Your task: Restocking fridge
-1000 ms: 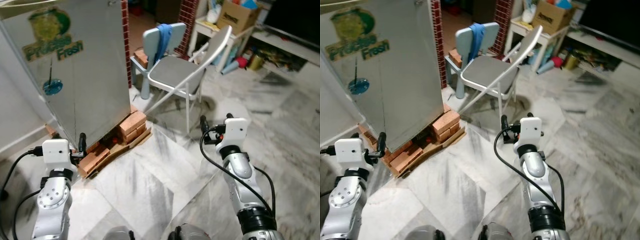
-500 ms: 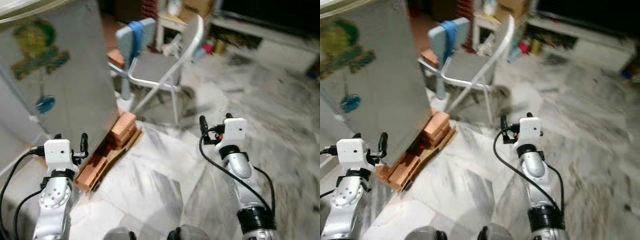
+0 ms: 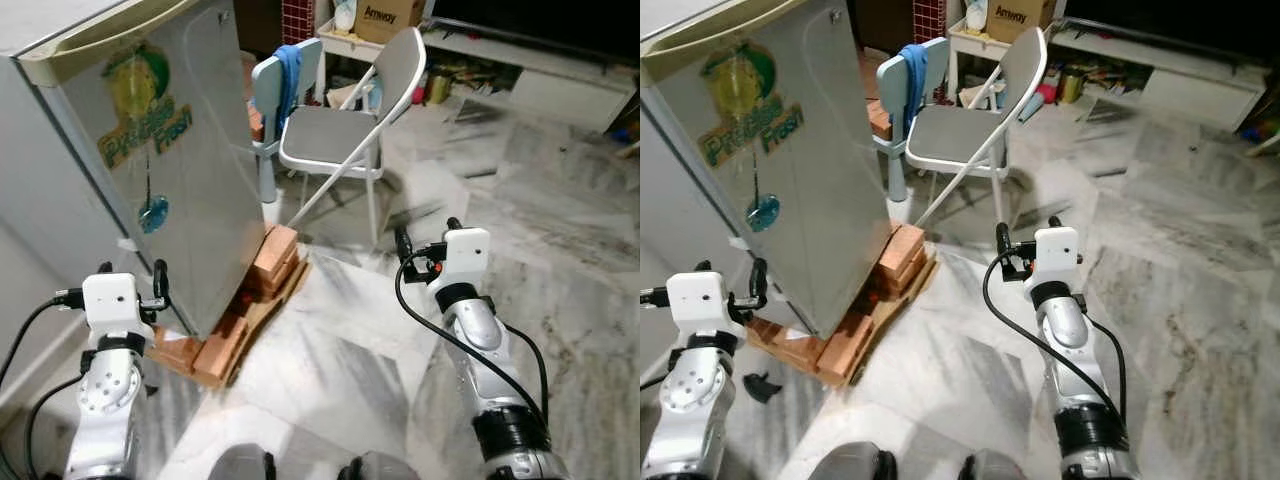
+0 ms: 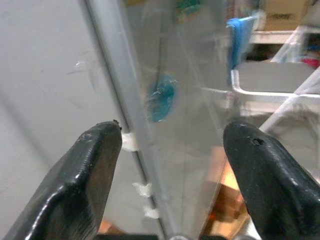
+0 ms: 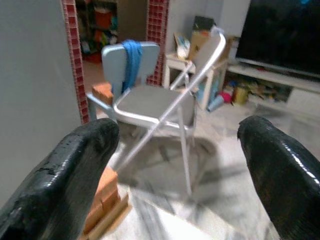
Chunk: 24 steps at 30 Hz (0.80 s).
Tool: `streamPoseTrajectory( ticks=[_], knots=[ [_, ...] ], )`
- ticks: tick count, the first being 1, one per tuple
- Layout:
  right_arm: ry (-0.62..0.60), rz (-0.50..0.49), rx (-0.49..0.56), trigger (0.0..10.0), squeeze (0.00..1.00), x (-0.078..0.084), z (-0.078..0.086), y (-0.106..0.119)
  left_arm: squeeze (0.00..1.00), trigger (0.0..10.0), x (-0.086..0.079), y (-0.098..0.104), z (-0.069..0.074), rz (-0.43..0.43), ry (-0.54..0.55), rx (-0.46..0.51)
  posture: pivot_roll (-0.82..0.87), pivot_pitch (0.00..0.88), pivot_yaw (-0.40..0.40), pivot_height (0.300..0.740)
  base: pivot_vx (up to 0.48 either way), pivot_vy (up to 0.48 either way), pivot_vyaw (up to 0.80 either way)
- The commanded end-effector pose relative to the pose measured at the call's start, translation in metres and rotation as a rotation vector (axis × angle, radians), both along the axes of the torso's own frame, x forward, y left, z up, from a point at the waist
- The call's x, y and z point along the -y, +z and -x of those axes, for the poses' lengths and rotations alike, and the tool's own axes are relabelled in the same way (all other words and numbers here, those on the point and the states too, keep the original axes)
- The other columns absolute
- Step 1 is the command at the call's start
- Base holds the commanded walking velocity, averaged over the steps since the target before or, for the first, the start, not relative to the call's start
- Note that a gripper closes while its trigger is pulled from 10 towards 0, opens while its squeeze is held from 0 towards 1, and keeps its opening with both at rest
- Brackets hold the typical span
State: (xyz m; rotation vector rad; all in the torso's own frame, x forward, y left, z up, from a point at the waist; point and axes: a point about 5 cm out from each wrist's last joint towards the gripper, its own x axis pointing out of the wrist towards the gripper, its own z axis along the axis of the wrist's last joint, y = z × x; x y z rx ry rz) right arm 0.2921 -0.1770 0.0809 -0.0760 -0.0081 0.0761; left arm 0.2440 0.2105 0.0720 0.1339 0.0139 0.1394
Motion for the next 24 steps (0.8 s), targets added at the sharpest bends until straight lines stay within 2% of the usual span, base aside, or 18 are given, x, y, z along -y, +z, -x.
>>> streamPoseTrajectory(
  ticks=[1, 5, 12, 15, 24],
  knots=[
    [0.038, -0.014, 0.039, 10.0, 0.0, -0.0114, -0.0048, 0.0089, 0.0, 10.0, -0.0089, -0.001, 0.0033, -0.025, 0.028, -0.01, 0.12, 0.039, -0.015, 0.74, 0.0, 0.476, 0.76],
    [0.035, -0.012, 0.038, 10.0, 0.0, -0.0117, -0.0055, 0.0087, 0.0, 10.0, -0.0086, -0.0011, 0.003, -0.035, 0.024, -0.01, 0.12, 0.038, -0.015, 0.74, 0.0, 0.476, 0.7],
    [-0.008, -0.01, 0.028, 10.0, 0.0, -0.005, -0.0098, 0.0079, 0.0, 10.0, -0.006, -0.0003, 0.0032, -0.041, -0.02, 0.005, 0.12, 0.032, -0.014, 0.74, 0.078, 0.447, 0.0],
    [-0.013, -0.014, 0.025, 10.0, 0.0, -0.0049, -0.0104, 0.0078, 0.0, 10.0, -0.0054, -0.0003, 0.0034, -0.034, -0.031, 0.001, 0.13, 0.032, -0.015, 0.74, 0.0, 0.0, 0.0],
    [-0.007, -0.008, 0.035, 10.0, 0.0, -0.0096, -0.0109, 0.0109, 0.0, 10.0, -0.0039, 0.0045, 0.0018, -0.023, -0.073, 0.023, 0.14, 0.064, 0.0, 0.74, 0.0, 0.0, -0.78]
  ],
)
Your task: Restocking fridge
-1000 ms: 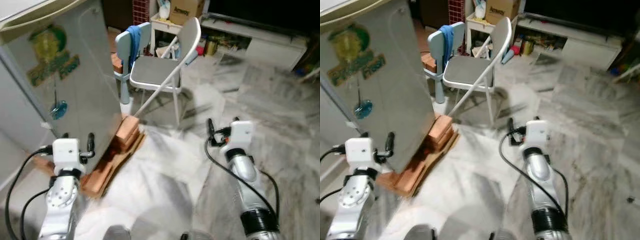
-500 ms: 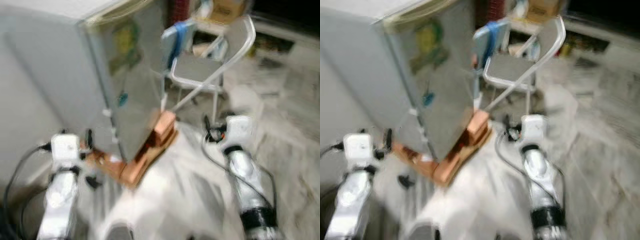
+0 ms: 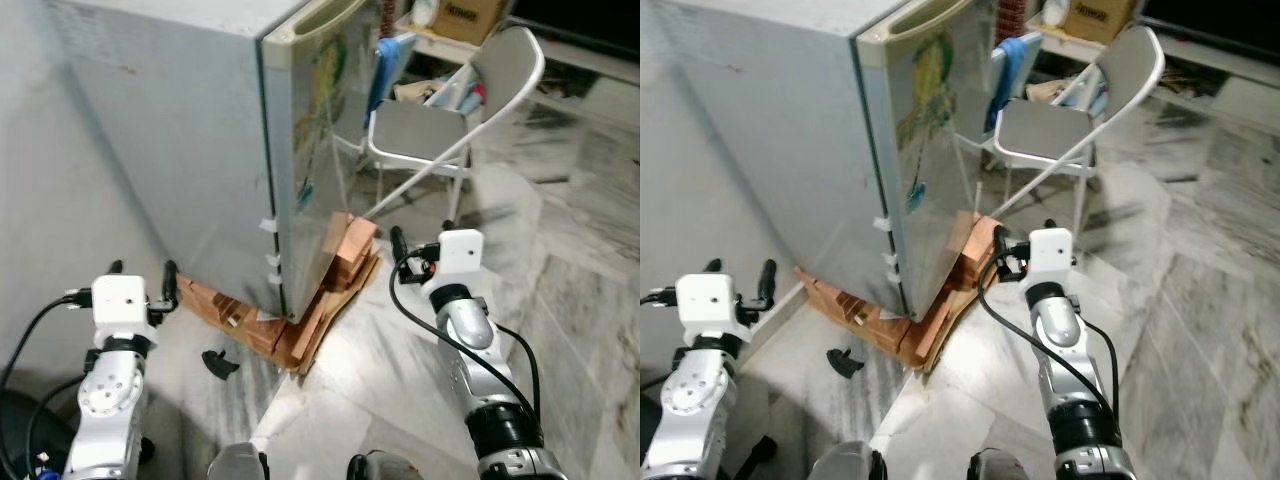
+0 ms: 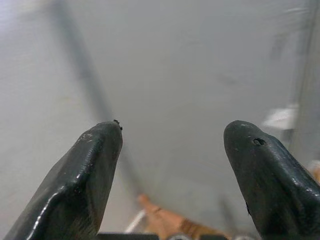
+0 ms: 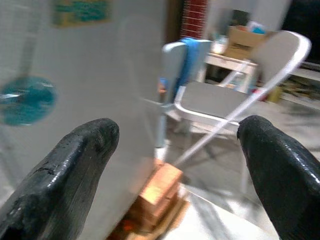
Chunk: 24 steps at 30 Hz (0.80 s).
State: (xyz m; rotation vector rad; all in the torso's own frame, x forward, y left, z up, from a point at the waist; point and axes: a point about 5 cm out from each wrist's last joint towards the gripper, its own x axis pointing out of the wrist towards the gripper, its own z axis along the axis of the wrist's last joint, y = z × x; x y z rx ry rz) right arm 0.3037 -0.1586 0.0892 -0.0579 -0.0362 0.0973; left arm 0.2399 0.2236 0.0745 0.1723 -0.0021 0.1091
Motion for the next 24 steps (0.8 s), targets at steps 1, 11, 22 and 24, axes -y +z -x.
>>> streamPoseTrajectory(
  ticks=[1, 11, 22, 24],
  knots=[
    [-0.029, 0.007, 0.007, 10.0, 0.0, 0.008, 0.001, 0.003, 0.0, 10.0, 0.009, 0.003, -0.003, 0.017, -0.044, 0.013, 0.14, 0.065, 0.001, 0.74, 0.0, 0.0, -0.8],
    [-0.034, 0.05, -0.057, 10.0, 0.0, 0.002, 0.003, -0.007, 0.0, 10.0, 0.006, -0.002, 0.002, 0.014, -0.035, -0.006, 0.14, 0.065, 0.006, 0.74, 0.0, 0.0, -0.1],
    [-0.035, 0.061, -0.063, 10.0, 0.0, 0.002, 0.003, -0.008, 0.0, 10.0, 0.007, -0.002, 0.002, 0.016, -0.035, -0.007, 0.14, 0.064, 0.005, 0.74, 0.0, 0.0, 0.0],
    [-0.035, 0.061, -0.063, 10.0, 0.0, 0.002, 0.003, -0.008, 0.0, 10.0, 0.007, -0.002, 0.002, 0.016, -0.035, -0.007, 0.14, 0.064, 0.005, 0.74, 0.0, 0.0, 0.0]
  ],
)
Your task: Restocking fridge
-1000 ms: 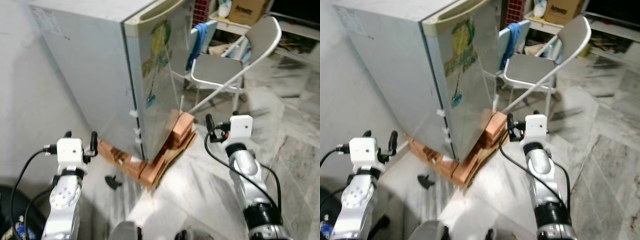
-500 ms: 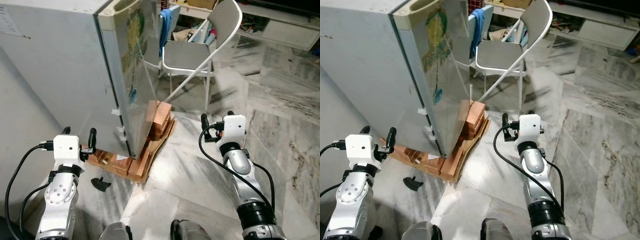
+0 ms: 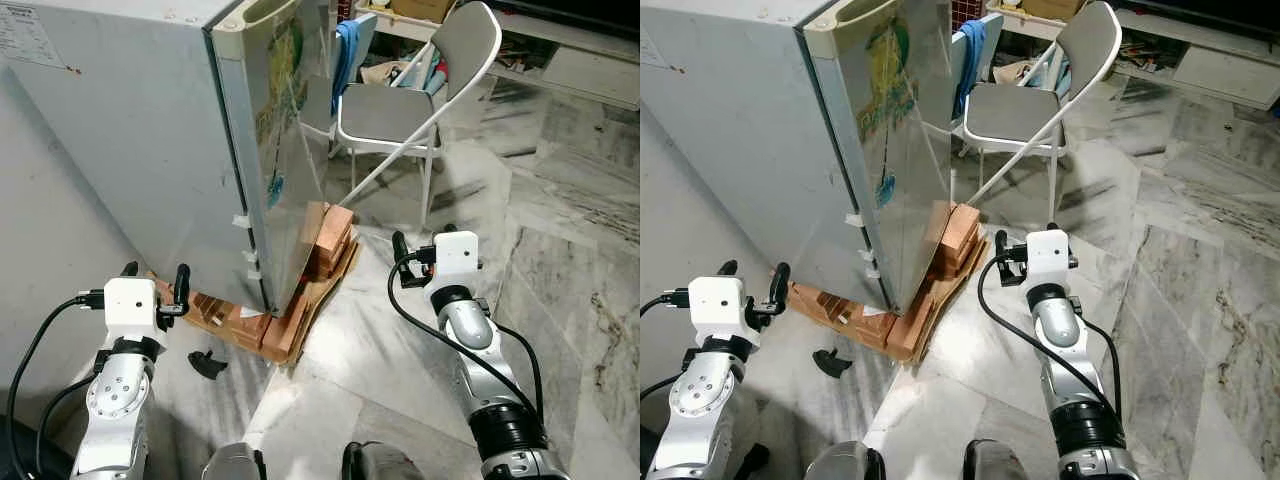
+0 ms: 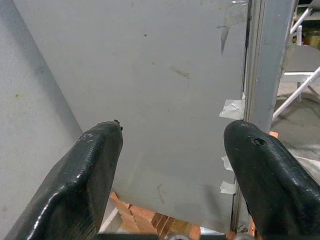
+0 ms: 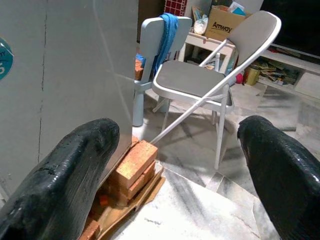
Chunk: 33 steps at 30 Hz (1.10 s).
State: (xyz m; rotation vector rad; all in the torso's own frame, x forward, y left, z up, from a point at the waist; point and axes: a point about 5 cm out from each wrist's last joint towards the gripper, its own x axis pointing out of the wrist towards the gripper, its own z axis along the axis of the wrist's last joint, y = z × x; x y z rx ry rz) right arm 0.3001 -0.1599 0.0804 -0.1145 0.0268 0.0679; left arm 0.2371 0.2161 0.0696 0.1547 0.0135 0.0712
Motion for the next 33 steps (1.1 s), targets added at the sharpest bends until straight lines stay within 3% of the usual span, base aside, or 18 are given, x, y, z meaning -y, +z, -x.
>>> streamPoseTrajectory(
  ticks=[1, 33],
  knots=[
    [-0.003, 0.002, -0.003, 10.0, 0.0, 0.0008, -0.001, 0.0011, 0.0, 10.0, -0.0003, 0.0026, -0.0003, -0.003, 0.002, 0.01, 0.14, 0.064, 0.005, 0.74, 0.0, 0.0, 0.0],
    [-0.003, 0.002, -0.003, 10.0, 0.0, 0.0008, -0.001, 0.0011, 0.0, 10.0, -0.0003, 0.0026, -0.0003, -0.003, 0.002, 0.01, 0.14, 0.064, 0.005, 0.74, 0.0, 0.0, 0.0]
  ],
)
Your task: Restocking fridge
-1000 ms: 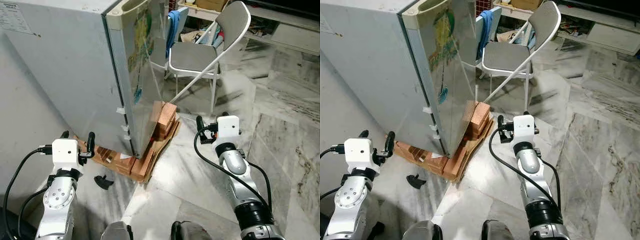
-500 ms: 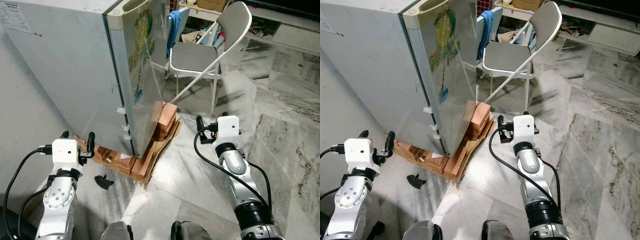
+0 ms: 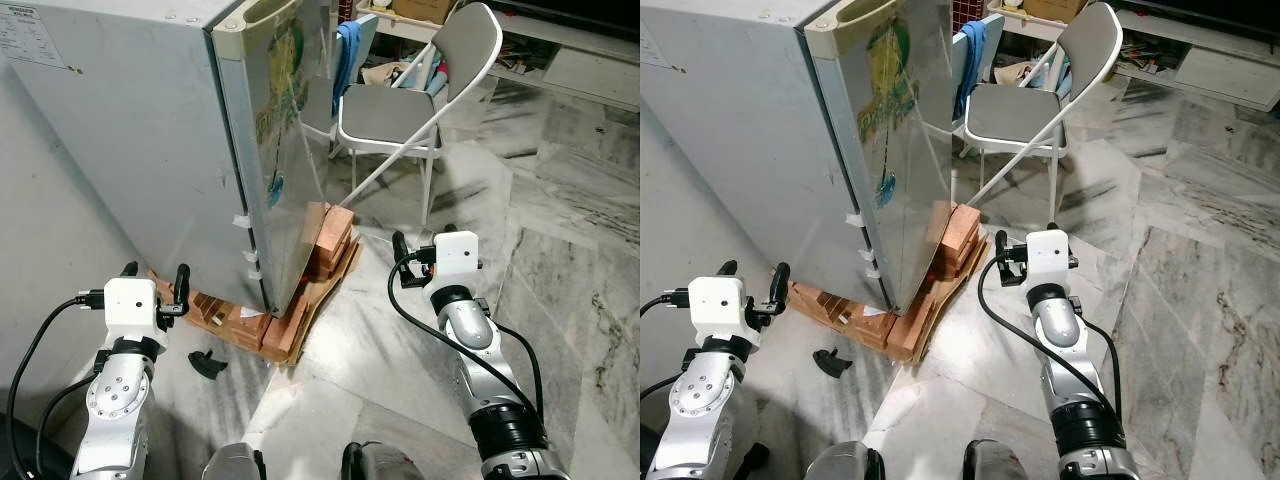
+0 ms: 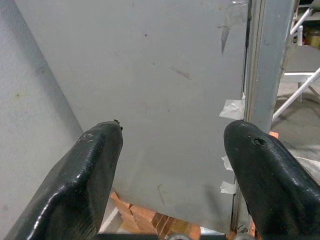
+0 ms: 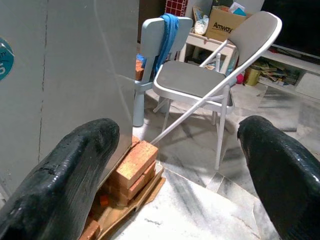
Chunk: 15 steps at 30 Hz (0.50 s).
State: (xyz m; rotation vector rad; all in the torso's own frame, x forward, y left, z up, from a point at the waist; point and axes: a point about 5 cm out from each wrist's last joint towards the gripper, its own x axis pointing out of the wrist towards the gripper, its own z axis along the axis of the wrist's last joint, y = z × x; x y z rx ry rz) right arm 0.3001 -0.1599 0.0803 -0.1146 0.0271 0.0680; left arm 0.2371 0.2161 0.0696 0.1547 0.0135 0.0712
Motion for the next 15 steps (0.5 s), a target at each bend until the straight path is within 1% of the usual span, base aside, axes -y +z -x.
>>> streamPoseTrajectory(
  ticks=[1, 14, 15],
  knots=[
    [-0.003, 0.002, -0.003, 10.0, 0.0, 0.0008, -0.001, 0.0011, 0.0, 10.0, -0.0003, 0.0026, -0.0003, -0.003, 0.002, 0.01, 0.14, 0.064, 0.005, 0.74, 0.0, 0.0, 0.0],
    [-0.003, 0.002, -0.003, 10.0, 0.0, 0.0008, -0.001, 0.0011, 0.0, 10.0, -0.0003, 0.0026, -0.0003, -0.003, 0.002, 0.01, 0.14, 0.064, 0.005, 0.74, 0.0, 0.0, 0.0],
    [-0.007, 0.007, -0.009, 10.0, 0.0, 0.0008, -0.0012, 0.0011, 0.0, 10.0, 0.0006, 0.002, 0.0001, 0.001, 0.001, 0.008, 0.0, 0.0, 0.0, 0.74, 0.0, 0.0, 0.0]
  ],
)
